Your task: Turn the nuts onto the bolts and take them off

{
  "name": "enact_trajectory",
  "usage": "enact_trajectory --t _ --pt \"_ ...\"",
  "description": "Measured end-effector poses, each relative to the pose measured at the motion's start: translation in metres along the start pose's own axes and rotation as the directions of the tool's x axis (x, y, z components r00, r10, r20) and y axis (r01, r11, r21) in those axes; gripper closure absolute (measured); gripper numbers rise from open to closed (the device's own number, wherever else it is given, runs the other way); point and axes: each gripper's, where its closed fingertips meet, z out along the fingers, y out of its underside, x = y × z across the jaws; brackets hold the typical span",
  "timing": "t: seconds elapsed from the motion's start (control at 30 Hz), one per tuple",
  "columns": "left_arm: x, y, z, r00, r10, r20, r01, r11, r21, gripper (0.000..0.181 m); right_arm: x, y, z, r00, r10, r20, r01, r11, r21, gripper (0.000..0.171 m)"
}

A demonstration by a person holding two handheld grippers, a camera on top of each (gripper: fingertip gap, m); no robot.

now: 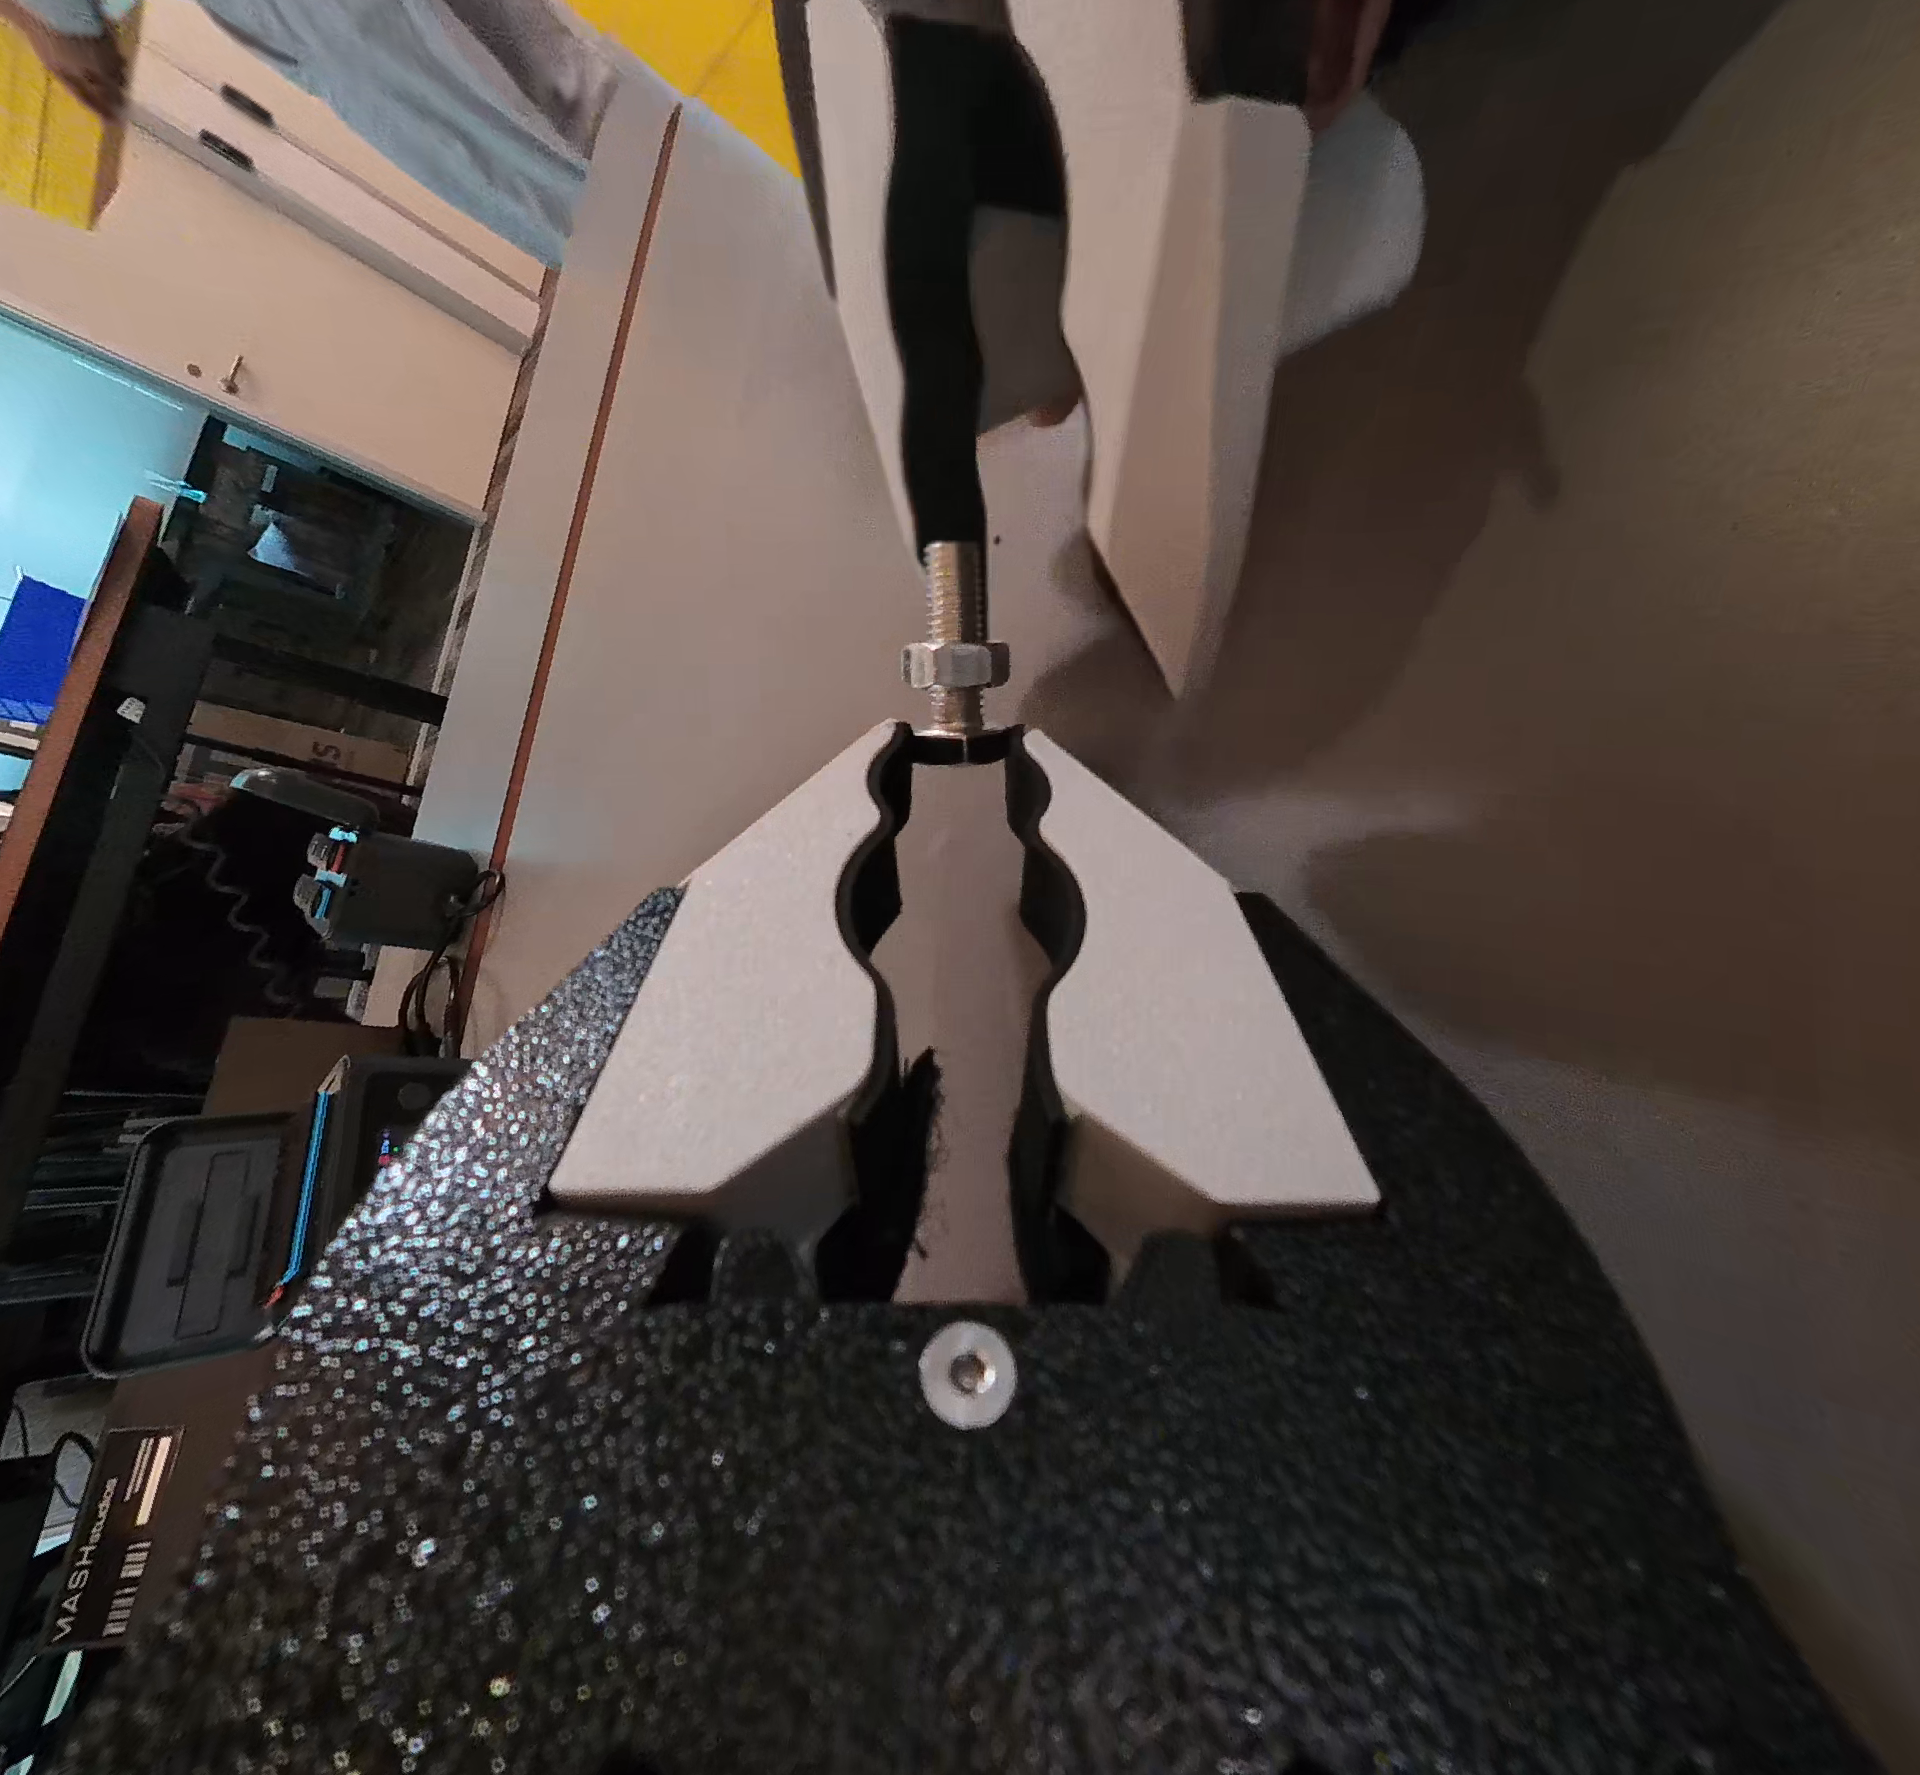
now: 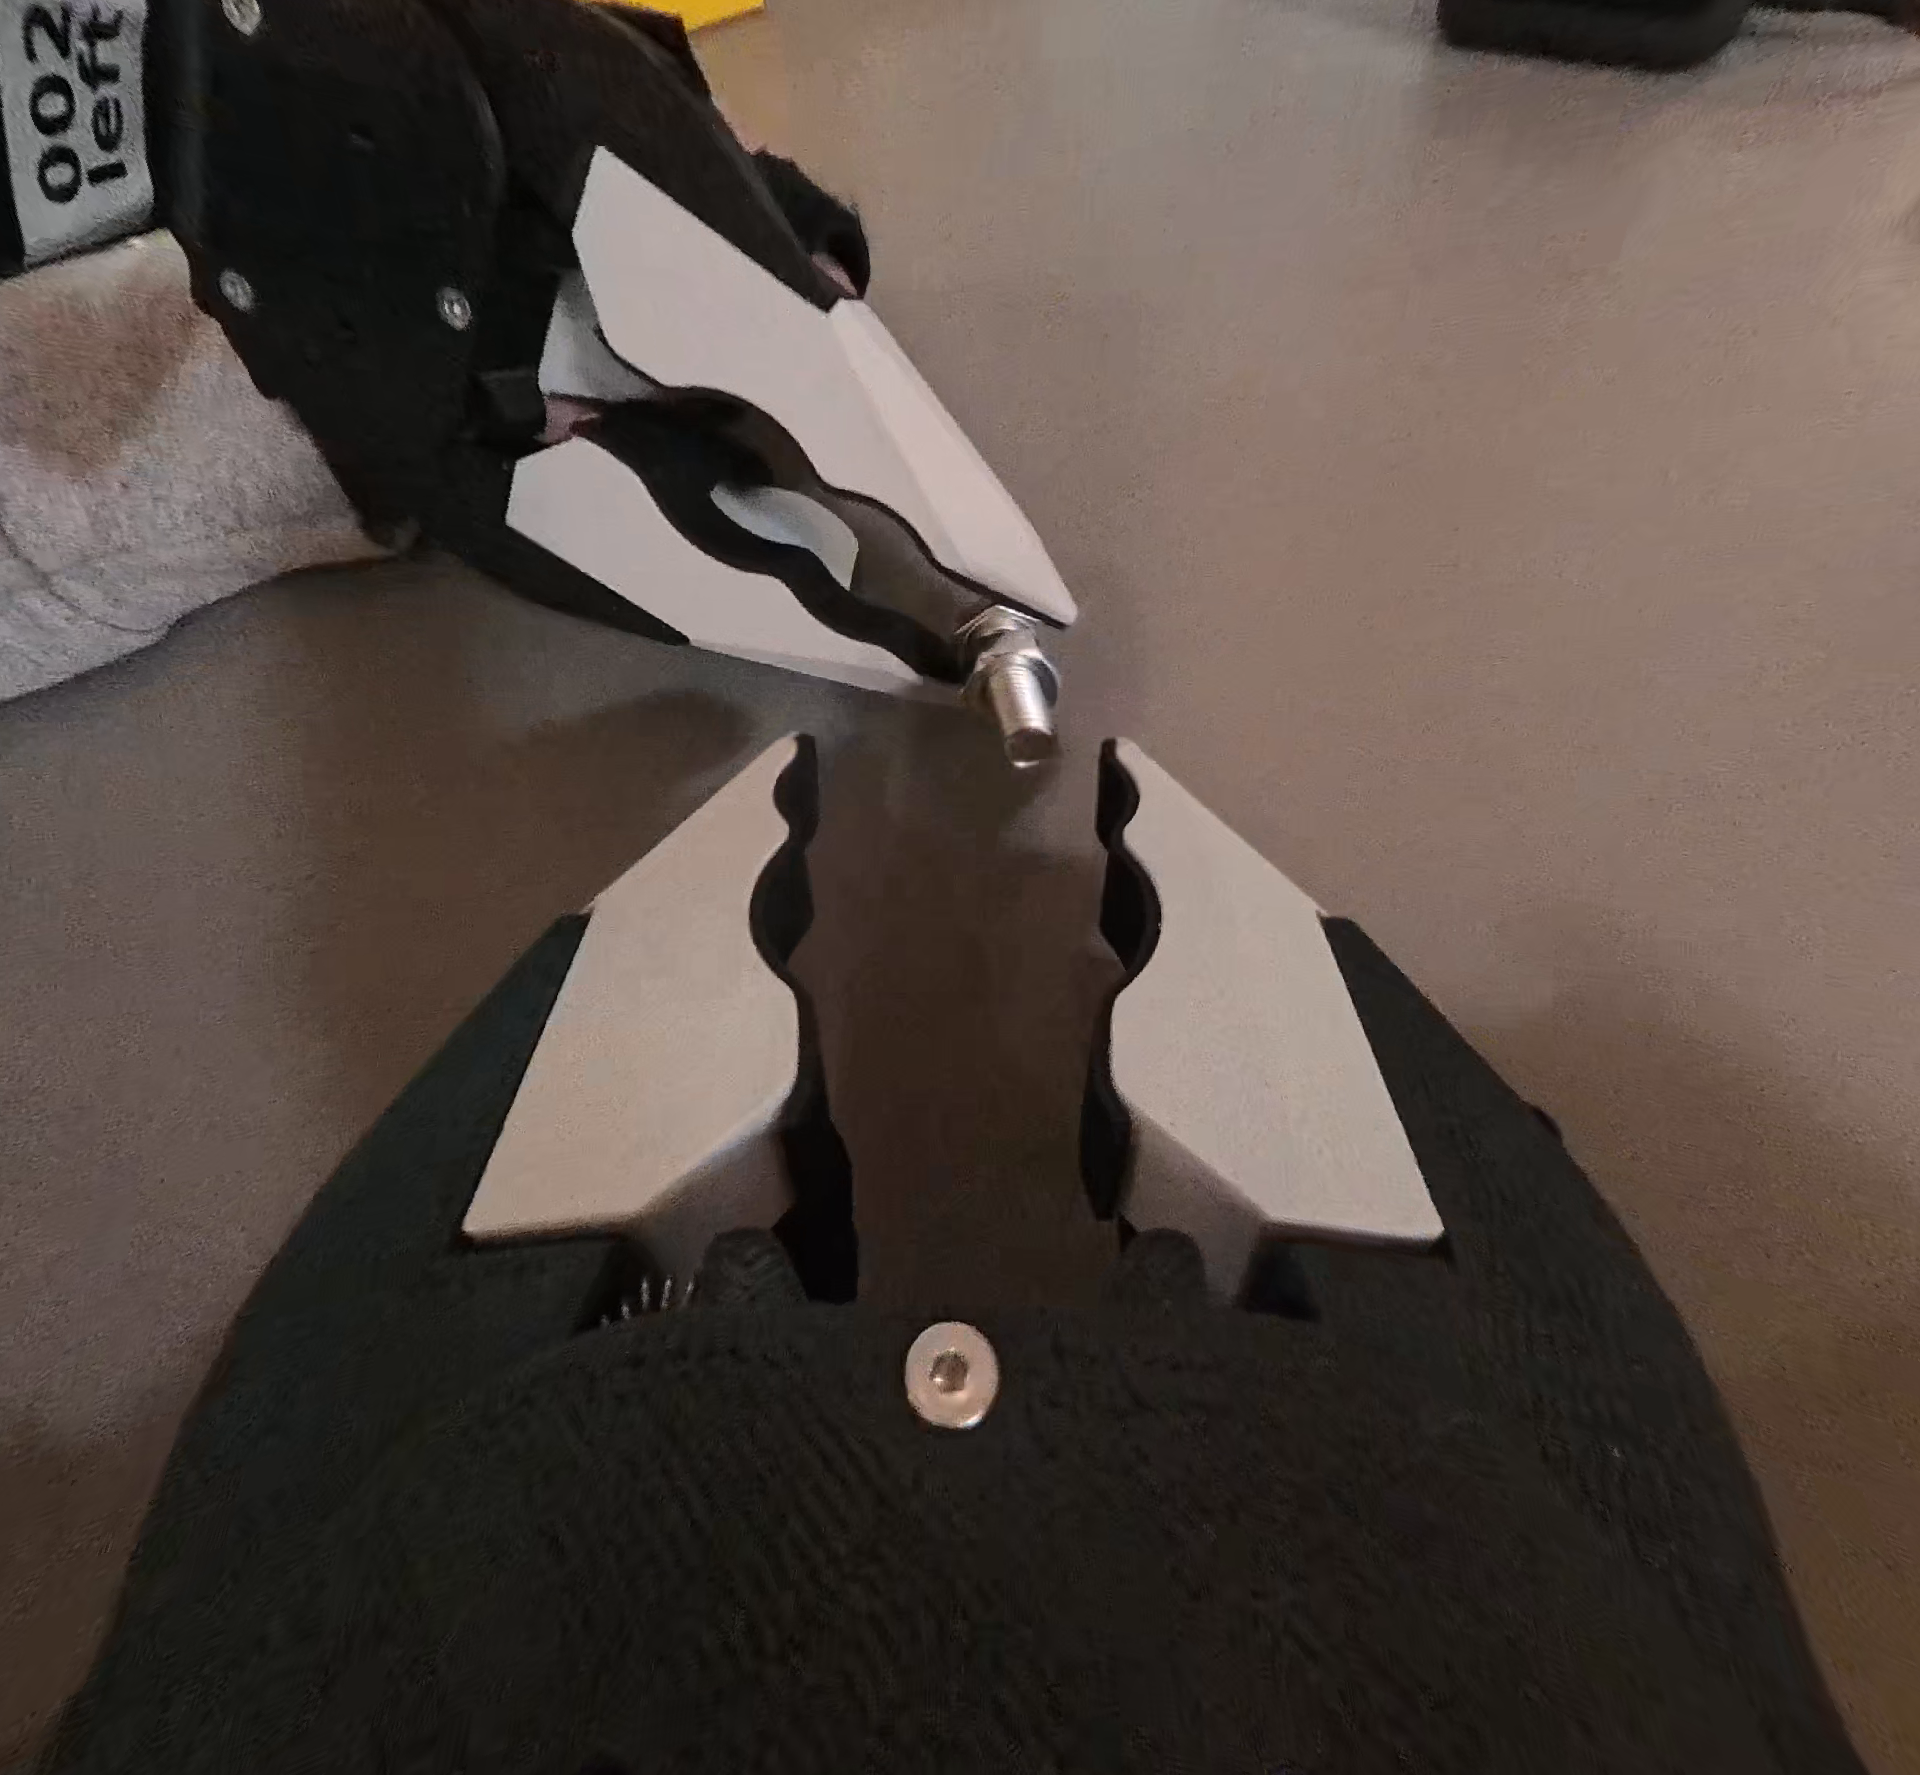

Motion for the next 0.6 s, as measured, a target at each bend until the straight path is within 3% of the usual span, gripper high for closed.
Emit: enact_trajectory --t 0.1,0.13,0.23,0.47,0.6 --pt "0.000 0.000 0.000 1.000 0.006 0.001 -0.006 1.000 0.000 0.165 -0.010 -0.008 0.005 0.998 -0.067 0.016 0.067 0.997 0.028 0.115" --pt "0.000 -0.001 0.000 1.000 0.011 0.000 -0.011 1.000 0.005 0.165 -0.012 -0.015 0.004 0.994 -0.113 0.004 0.112 0.991 0.071 0.112" --pt "0.000 0.000 0.001 1.000 0.006 -0.002 -0.006 1.000 -0.003 0.165 -0.042 -0.040 -0.007 0.965 -0.251 0.079 0.223 0.939 0.260 0.123" --pt "0.000 0.000 0.001 1.000 0.011 0.000 -0.011 1.000 -0.004 0.165 0.003 -0.007 -0.006 1.000 -0.023 -0.004 0.023 0.999 0.042 0.115" --pt "0.000 0.000 0.001 1.000 0.016 0.000 -0.016 1.000 -0.007 0.165 -0.004 0.002 0.002 0.999 -0.030 0.021 0.030 0.999 -0.022 0.112"
